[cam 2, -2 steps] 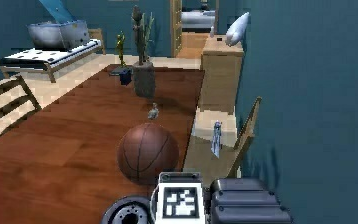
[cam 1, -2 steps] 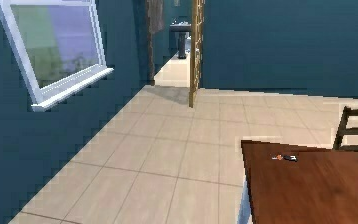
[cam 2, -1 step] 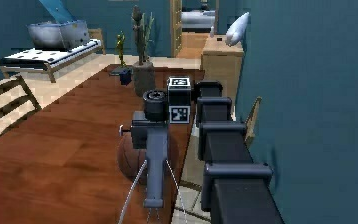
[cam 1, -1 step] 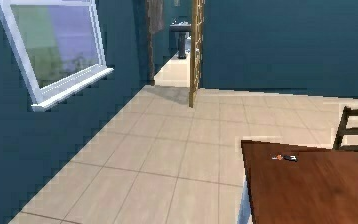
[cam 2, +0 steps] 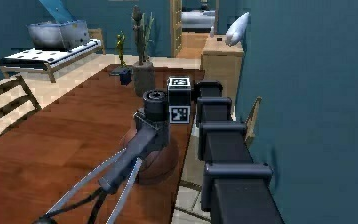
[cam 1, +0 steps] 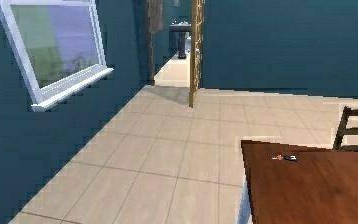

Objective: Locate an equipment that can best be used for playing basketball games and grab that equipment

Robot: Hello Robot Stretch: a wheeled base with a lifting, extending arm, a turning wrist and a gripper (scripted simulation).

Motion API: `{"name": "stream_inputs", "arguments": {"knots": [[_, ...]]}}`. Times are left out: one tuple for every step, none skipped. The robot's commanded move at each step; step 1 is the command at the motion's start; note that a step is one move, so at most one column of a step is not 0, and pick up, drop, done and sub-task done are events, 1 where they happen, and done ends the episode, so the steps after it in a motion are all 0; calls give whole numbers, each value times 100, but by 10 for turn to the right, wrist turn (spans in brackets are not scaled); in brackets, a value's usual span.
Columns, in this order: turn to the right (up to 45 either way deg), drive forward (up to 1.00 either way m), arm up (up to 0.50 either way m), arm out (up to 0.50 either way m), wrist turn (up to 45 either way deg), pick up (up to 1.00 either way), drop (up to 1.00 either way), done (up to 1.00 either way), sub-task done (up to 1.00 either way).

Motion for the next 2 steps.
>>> {"name": "stream_inputs", "arguments": {"knots": [[0, 0, 0, 0, 450, 0, 0, 0, 0], [0, 0, 0, 0, 450, 0, 0, 0, 0]]}}
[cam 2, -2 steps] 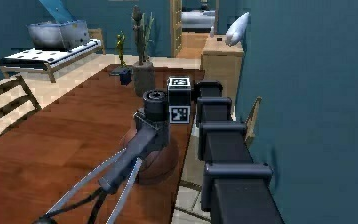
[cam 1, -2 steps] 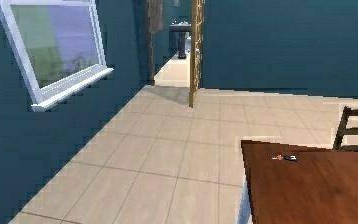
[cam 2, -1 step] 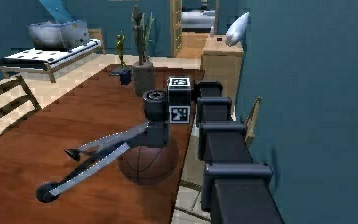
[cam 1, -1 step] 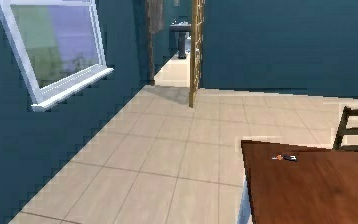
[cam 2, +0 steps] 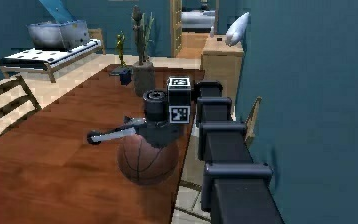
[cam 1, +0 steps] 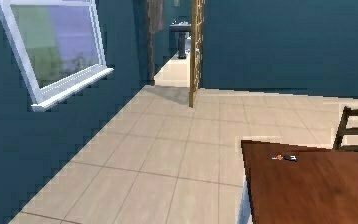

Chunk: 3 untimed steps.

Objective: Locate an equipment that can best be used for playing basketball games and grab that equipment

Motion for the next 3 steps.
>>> {"name": "stream_inputs", "arguments": {"knots": [[0, 0, 0, 0, 240, 0, 0, 0, 0], [0, 0, -20, 0, 0, 0, 0, 0, 0], [0, 0, 0, 0, 0, 100, 0, 0, 0]]}}
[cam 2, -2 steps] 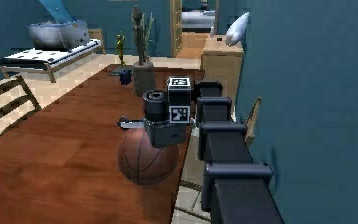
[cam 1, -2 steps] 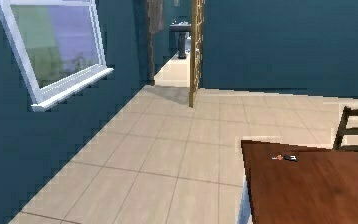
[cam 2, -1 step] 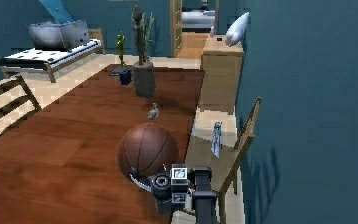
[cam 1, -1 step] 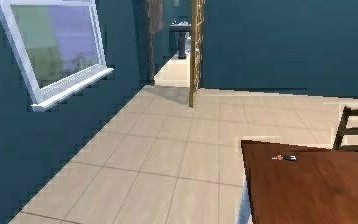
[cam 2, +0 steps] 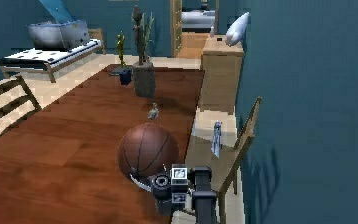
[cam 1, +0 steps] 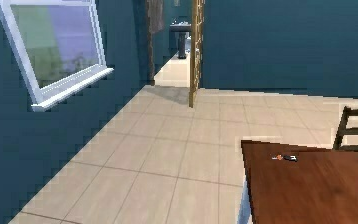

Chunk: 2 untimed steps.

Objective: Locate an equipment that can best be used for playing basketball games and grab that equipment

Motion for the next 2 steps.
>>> {"name": "stream_inputs", "arguments": {"knots": [[0, 0, 10, 0, 0, 0, 0, 0, 0], [0, 0, 0, 0, 0, 0, 0, 100, 0]]}}
